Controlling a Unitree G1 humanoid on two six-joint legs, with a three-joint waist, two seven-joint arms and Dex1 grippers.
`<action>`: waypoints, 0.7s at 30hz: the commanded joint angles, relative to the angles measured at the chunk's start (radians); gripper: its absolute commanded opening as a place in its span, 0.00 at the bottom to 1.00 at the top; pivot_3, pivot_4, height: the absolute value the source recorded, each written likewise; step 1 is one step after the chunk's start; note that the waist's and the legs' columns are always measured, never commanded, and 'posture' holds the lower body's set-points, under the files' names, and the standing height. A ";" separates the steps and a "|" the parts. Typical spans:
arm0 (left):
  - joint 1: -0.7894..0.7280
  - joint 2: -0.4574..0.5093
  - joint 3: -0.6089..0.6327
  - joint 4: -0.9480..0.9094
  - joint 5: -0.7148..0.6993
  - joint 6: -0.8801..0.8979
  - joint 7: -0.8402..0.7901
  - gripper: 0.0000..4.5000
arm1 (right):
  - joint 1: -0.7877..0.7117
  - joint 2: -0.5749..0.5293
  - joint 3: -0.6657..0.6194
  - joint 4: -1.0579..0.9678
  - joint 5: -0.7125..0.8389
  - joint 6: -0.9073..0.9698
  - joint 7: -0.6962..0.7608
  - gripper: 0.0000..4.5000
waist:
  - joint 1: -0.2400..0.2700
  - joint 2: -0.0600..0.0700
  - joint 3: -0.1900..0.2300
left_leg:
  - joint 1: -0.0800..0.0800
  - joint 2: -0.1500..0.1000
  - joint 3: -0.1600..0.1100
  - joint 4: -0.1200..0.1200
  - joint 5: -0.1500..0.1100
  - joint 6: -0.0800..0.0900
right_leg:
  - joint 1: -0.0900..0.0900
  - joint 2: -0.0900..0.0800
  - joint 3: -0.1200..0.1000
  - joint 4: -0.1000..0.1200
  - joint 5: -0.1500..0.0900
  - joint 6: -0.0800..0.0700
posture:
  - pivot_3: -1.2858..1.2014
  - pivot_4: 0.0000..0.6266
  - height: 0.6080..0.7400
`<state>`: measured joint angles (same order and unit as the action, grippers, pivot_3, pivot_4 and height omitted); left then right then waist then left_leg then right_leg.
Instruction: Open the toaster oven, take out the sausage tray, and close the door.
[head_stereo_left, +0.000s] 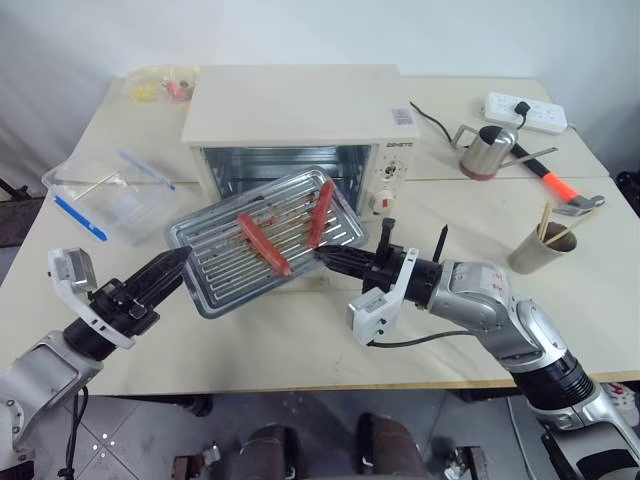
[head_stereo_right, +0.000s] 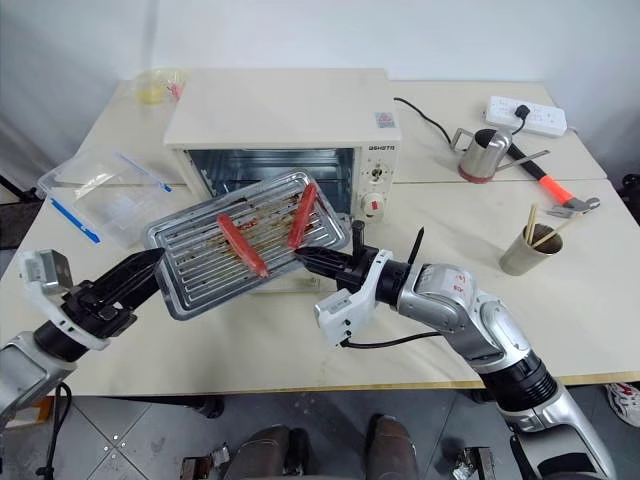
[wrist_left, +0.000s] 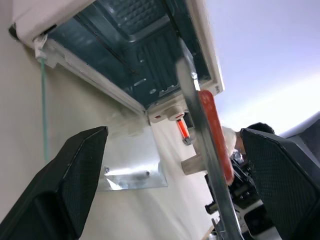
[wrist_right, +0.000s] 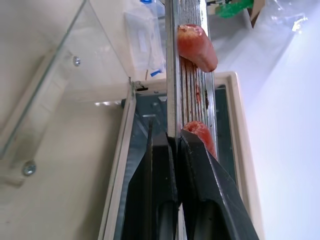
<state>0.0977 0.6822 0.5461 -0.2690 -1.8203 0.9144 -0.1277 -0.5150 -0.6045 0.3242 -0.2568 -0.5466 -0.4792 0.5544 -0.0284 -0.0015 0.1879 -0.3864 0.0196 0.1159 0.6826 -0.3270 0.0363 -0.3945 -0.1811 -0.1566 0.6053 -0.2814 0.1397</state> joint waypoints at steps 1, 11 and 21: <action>-0.005 -0.006 -0.034 -0.017 -0.037 -0.004 0.014 1.00 | -0.016 -0.007 -0.026 -0.010 0.037 -0.027 -0.003 0.01 | 0.000 0.000 0.000 | 0.000 0.000 0.000 0.000 0.000 0.000 | 0.000 0.000 0.000 0.000 0.000 0.000 | 0.52 0.24 1.00; -0.023 -0.011 -0.110 0.003 -0.099 -0.010 0.035 0.53 | -0.026 -0.006 -0.024 0.004 0.052 -0.063 0.011 0.00 | 0.000 0.000 0.000 | 0.000 0.000 0.000 0.000 0.000 0.000 | 0.000 0.000 0.000 0.000 0.000 0.000 | 0.52 0.24 1.00; 0.017 -0.011 -0.146 -0.045 -0.147 -0.026 0.103 0.01 | -0.012 -0.002 -0.026 0.018 0.161 -0.038 0.088 0.00 | 0.000 0.000 0.000 | 0.000 0.000 0.000 0.000 0.000 0.000 | 0.000 0.000 0.000 -0.001 0.000 0.000 | 0.52 0.24 1.00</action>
<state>0.0979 0.6729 0.4054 -0.2761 -1.9587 0.8933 -0.0449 -0.5181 -0.6155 0.3242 -0.2084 -0.4710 -0.5251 0.6475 -0.0285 -0.0015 0.1879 -0.3862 0.0198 0.1160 0.6826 -0.3269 0.0361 -0.3940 -0.1808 -0.1563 0.6042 -0.2814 0.1397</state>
